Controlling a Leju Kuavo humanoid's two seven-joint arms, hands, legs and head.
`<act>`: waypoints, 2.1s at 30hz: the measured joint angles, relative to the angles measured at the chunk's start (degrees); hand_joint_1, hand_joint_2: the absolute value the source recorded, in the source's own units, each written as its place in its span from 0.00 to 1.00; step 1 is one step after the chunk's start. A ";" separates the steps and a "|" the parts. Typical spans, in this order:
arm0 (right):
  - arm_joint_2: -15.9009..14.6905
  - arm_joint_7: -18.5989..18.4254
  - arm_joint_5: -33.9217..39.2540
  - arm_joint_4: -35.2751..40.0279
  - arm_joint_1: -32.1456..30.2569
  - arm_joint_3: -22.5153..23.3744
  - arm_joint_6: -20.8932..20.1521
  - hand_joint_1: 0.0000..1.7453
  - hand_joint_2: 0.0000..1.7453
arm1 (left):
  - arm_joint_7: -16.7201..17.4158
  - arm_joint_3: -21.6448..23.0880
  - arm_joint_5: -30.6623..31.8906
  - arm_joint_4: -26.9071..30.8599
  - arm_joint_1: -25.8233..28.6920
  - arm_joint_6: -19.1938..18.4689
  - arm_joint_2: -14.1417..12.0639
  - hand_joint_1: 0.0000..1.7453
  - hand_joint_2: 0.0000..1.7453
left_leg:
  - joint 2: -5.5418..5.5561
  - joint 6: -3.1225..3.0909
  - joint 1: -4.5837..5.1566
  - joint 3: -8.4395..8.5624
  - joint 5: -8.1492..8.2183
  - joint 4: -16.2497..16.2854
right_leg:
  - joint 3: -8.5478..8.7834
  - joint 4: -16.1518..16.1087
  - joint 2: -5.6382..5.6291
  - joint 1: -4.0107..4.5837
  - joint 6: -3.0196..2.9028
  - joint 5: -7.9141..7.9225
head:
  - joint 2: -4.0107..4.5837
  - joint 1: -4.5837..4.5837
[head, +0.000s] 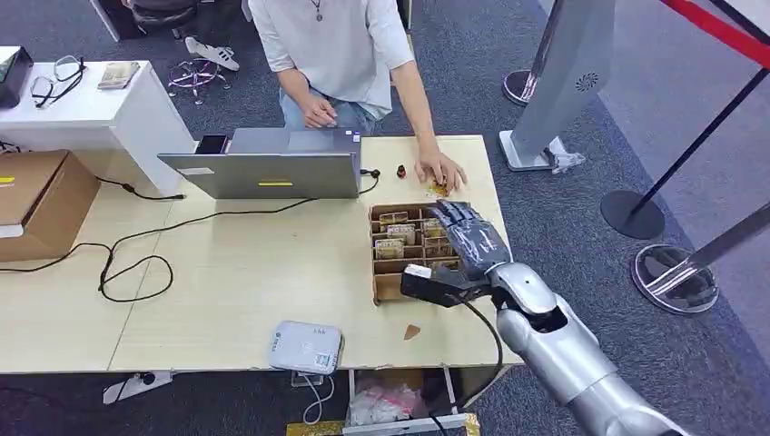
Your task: Pass the card to the sensor for recognition and then transmit it.
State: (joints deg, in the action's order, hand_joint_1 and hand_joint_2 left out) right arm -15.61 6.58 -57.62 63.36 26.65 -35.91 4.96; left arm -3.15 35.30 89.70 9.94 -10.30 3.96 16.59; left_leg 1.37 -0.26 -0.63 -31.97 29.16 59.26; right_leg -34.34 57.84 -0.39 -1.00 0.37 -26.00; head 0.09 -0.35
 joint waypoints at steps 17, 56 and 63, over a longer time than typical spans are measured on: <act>0.00 0.98 -0.55 -0.35 0.78 -0.20 -0.77 0.75 1.00 | -3.19 3.43 -0.02 0.00 -0.88 -2.93 -0.09 0.00 0.00 | 0.01 0.00 0.00 -0.04 0.00 0.00 | 0.00 0.00 0.02 0.00 0.00 0.00 | 0.00 0.00; -0.02 2.73 0.04 -0.13 2.24 0.37 1.84 1.00 1.00 | -8.92 15.21 -0.02 0.00 -3.59 -9.12 -0.31 0.00 0.00 | 0.06 -0.01 0.00 -0.05 0.00 0.01 | 0.00 0.00 0.05 0.00 0.00 0.00 | 0.00 0.00; -0.02 2.67 -1.05 0.00 1.44 1.38 2.47 0.00 1.00 | -9.11 18.23 -0.04 0.00 -3.97 -10.40 -0.37 0.00 0.00 | 0.06 -0.01 0.00 -0.05 0.00 0.01 | -0.01 0.00 0.05 0.00 0.01 0.00 | 0.00 0.02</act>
State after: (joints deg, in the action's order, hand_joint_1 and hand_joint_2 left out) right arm -15.63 9.25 -58.67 63.36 28.09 -34.53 7.43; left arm -12.26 53.53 89.66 9.94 -14.27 -6.45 16.22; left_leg 1.43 -0.27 -0.63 -32.02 29.16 59.26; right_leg -34.35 57.84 -0.35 -1.00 0.38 -26.00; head 0.09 -0.33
